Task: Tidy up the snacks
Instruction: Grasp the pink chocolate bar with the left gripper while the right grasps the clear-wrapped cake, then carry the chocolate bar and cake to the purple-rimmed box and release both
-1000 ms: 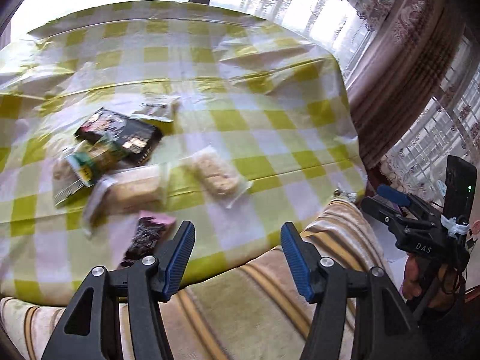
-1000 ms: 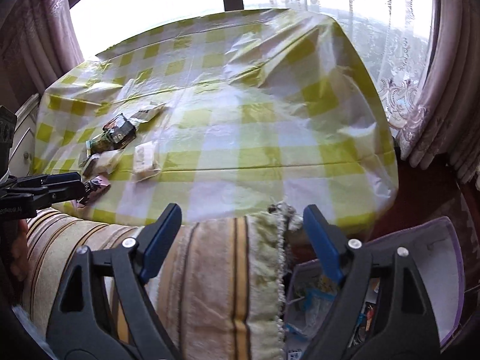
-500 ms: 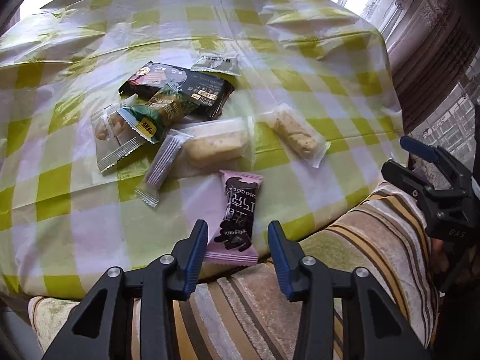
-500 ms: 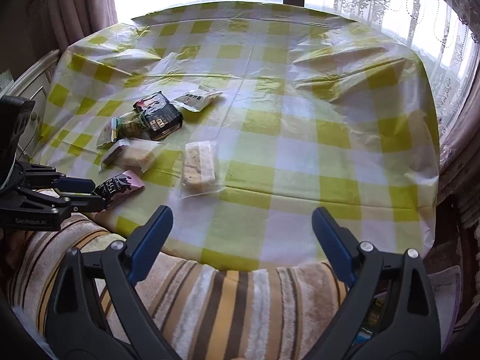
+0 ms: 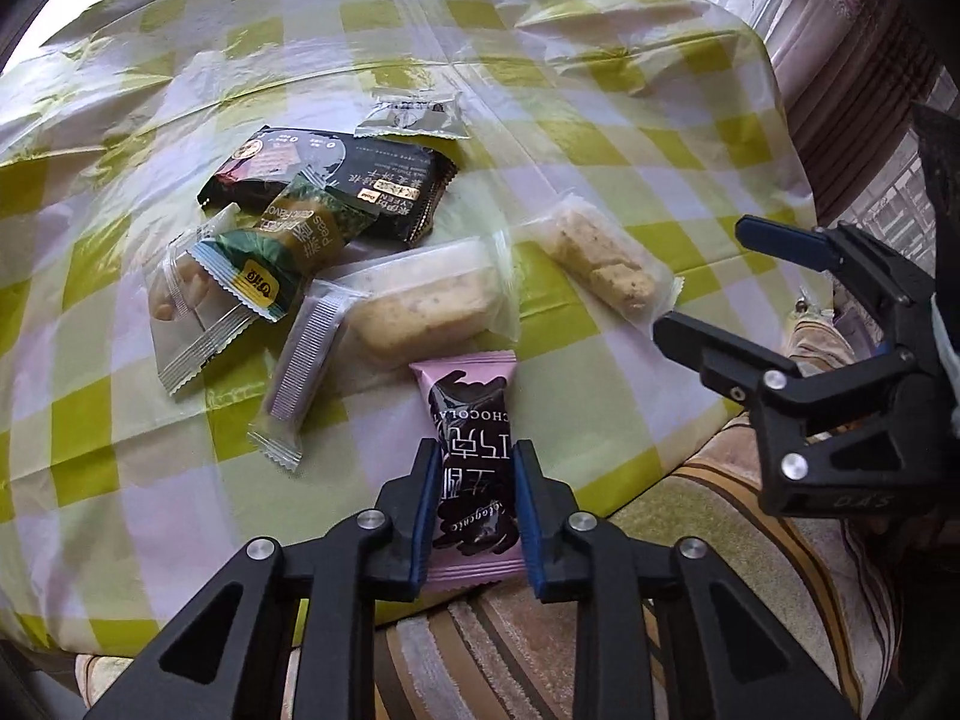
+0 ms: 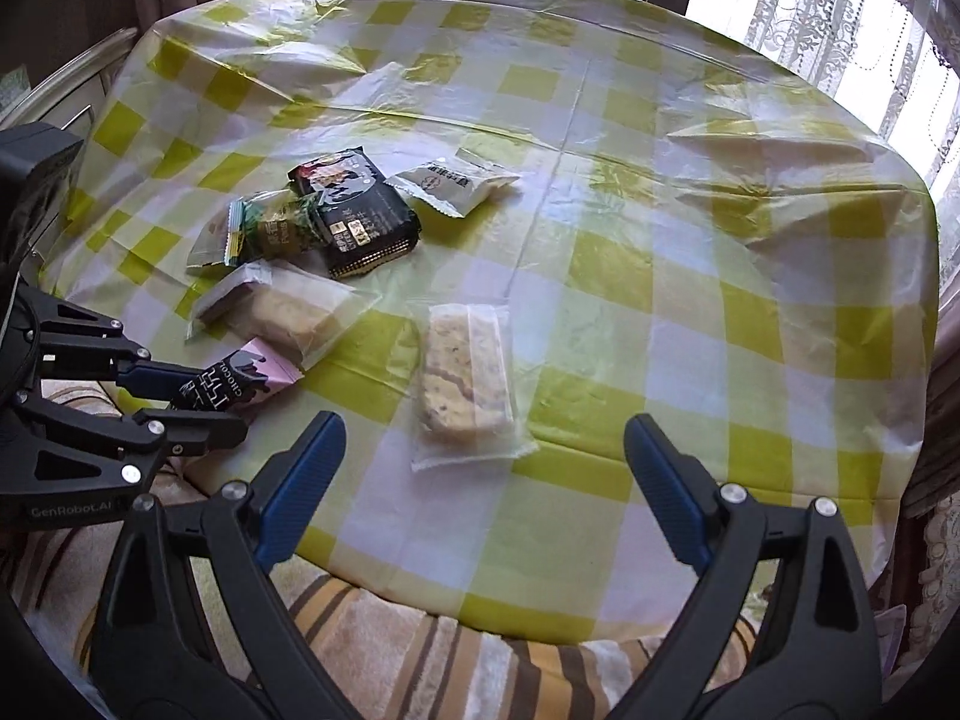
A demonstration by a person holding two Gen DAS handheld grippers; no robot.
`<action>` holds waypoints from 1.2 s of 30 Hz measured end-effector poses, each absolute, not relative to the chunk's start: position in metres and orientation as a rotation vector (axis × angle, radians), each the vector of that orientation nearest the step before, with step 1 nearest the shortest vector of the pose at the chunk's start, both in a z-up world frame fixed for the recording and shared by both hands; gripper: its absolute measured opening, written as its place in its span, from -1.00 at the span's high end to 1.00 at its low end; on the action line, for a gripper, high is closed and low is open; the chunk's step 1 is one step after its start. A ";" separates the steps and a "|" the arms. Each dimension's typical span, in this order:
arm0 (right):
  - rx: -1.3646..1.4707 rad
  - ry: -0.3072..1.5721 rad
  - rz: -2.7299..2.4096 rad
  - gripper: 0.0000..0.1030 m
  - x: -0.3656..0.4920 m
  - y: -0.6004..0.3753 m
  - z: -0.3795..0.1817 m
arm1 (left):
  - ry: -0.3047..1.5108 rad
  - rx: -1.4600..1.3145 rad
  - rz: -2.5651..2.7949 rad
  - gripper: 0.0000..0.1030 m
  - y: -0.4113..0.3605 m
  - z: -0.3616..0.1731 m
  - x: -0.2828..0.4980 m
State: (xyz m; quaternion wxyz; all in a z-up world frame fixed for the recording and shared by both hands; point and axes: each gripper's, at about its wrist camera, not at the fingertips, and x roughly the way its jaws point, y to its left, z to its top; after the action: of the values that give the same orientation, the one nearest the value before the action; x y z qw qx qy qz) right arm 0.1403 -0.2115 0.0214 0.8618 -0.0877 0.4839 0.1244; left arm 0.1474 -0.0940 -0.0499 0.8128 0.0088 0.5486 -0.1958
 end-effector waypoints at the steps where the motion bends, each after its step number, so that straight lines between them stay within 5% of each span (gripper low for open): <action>1: -0.181 1.023 0.263 -0.84 0.145 -0.211 0.019 | 1.167 -0.001 -0.420 0.53 -0.091 -0.049 0.148; 4: -0.173 1.039 0.264 -0.82 0.156 -0.209 0.012 | 1.155 -0.044 -0.426 0.53 -0.086 -0.048 0.149; 17: -0.135 1.106 0.301 0.12 0.170 -0.208 -0.009 | 1.137 -0.101 -0.452 0.53 -0.076 -0.048 0.148; 36: -0.053 1.016 0.326 0.21 0.148 -0.221 0.014 | 1.037 -0.075 -0.422 0.54 -0.088 -0.023 0.134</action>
State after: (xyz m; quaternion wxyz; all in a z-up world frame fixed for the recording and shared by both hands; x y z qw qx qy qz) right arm 0.1480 -0.2208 0.0139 0.8606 -0.0254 0.4842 0.1556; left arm 0.1339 -0.0882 -0.0227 0.8466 -0.0354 0.4919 -0.2000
